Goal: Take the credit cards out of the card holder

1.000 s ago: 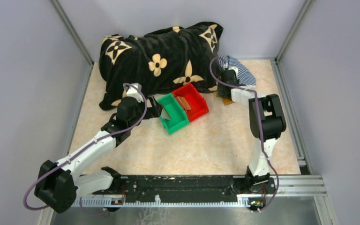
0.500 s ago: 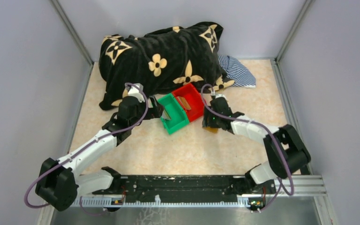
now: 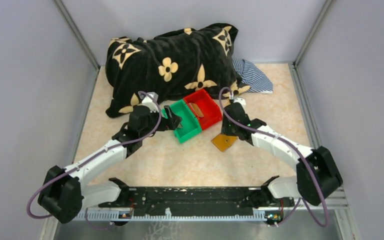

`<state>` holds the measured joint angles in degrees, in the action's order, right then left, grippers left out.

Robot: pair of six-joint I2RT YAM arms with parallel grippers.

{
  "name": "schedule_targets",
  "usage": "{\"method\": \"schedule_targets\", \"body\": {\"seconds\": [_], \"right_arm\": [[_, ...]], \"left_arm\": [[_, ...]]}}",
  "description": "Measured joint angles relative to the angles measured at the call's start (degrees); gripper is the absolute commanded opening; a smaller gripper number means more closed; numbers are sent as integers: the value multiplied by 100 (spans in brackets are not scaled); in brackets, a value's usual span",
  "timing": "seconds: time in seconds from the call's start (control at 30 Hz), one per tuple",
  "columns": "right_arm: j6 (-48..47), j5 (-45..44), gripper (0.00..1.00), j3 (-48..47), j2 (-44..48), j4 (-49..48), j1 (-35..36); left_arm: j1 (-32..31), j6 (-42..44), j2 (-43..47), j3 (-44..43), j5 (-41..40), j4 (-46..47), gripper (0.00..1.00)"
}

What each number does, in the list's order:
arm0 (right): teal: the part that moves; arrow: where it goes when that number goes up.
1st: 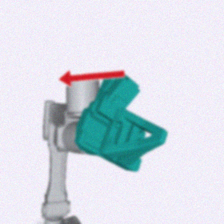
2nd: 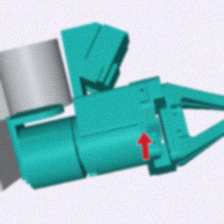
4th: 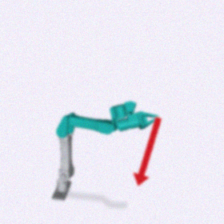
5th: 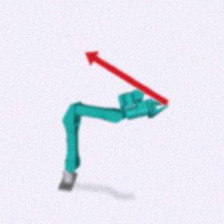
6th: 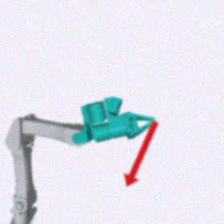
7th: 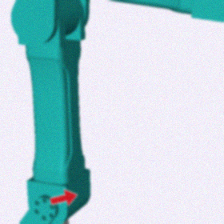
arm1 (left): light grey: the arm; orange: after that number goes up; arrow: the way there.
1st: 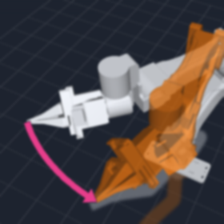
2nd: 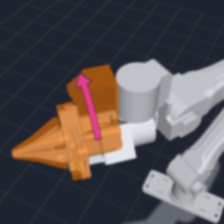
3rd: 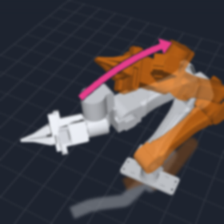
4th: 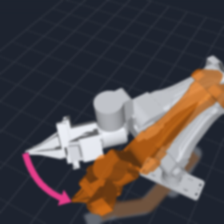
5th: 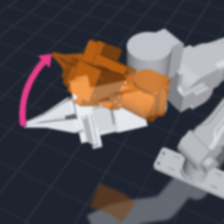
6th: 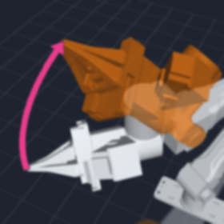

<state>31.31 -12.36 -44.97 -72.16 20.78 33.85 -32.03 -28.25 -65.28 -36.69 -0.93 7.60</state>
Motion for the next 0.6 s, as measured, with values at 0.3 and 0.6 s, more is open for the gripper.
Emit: {"method": "schedule_targets", "body": {"seconds": [0.3, 0.6], "right_arm": [[339, 0, 5, -120, -741, -273, 37], [404, 103, 5, 691, -533, -514, 151]], "left_arm": [[-501, -116, -195, 111, 354, 188, 100], [-946, -35, -363, 116, 203, 398, 100]]}}
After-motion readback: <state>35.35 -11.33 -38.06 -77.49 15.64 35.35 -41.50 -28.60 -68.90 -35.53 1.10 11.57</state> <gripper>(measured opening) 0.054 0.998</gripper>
